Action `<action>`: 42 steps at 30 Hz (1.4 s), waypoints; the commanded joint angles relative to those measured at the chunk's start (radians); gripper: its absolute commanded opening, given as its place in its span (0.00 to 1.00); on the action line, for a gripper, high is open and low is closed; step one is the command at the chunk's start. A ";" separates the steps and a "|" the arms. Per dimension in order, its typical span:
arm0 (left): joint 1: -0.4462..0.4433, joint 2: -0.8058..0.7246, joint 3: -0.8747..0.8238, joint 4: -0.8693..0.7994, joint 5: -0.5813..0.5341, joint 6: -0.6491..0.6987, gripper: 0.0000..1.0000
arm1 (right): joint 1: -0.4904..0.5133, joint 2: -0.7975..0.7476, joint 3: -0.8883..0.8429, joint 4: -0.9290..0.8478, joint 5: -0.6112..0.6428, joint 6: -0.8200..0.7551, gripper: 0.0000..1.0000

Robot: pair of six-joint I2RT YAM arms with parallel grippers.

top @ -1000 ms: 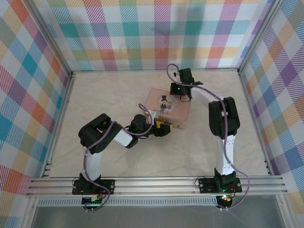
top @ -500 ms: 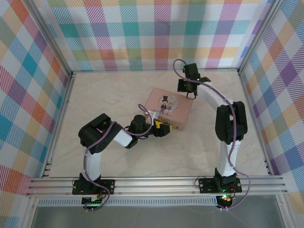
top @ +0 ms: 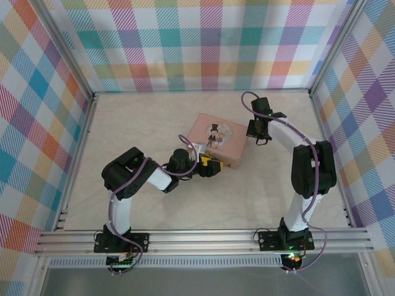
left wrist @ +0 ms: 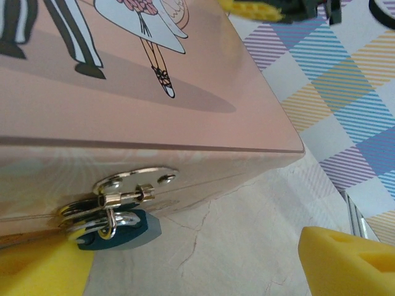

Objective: Unlock a padlock with a key

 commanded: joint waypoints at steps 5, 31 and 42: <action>0.025 0.004 0.006 0.119 0.002 0.026 0.85 | 0.034 0.083 0.082 0.022 -0.099 0.027 0.00; 0.054 0.011 -0.006 0.148 -0.026 0.004 0.85 | 0.037 0.248 0.276 0.004 -0.224 -0.020 0.00; 0.045 0.078 0.020 0.228 0.054 -0.067 0.78 | 0.038 0.239 0.252 0.025 -0.243 -0.022 0.00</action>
